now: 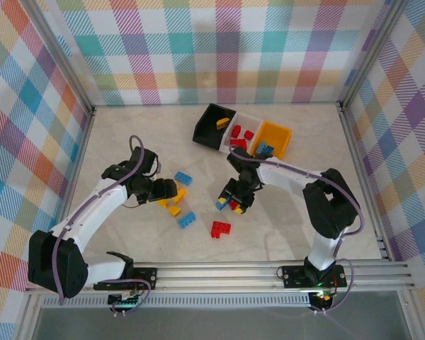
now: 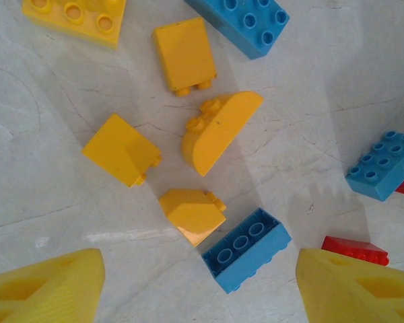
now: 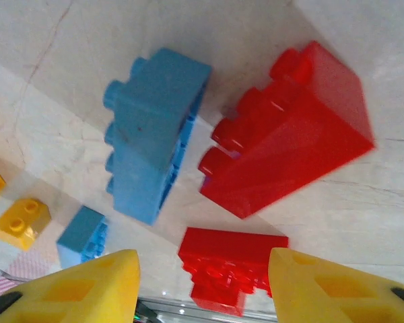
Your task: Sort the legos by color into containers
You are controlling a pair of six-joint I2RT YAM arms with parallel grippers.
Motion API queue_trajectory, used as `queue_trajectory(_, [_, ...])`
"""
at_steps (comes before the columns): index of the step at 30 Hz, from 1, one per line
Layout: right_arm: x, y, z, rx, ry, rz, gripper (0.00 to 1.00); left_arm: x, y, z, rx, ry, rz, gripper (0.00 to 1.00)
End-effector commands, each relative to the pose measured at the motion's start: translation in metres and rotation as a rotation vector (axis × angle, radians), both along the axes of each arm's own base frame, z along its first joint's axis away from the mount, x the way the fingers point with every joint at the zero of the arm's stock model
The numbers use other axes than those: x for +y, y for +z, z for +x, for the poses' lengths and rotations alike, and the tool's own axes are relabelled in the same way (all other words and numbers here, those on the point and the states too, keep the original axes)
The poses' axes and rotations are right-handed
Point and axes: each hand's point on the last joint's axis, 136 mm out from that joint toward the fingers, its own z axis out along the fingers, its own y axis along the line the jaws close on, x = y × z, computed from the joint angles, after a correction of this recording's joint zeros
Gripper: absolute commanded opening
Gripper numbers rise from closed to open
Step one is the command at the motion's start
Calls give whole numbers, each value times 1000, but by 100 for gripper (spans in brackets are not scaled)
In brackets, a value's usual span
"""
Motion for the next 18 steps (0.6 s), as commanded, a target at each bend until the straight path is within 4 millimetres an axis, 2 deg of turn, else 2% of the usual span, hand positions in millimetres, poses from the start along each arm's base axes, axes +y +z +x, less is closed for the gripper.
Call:
queue_trajectory(1, [16,-5,8,42,-64,4,54,8,0,-7,11,30,15,75])
queue_trajectory(5, [19,-15,18,34,-74,-31,54,10,3,-8,3,38,18,75])
queue_trajectory(13, [24,-35,26,59,-79,-59,53,15,3,-12,3,40,41,76])
queue_trajectory(18, [29,-39,31,62,-55,-62,47,17,2,-13,2,39,52,76])
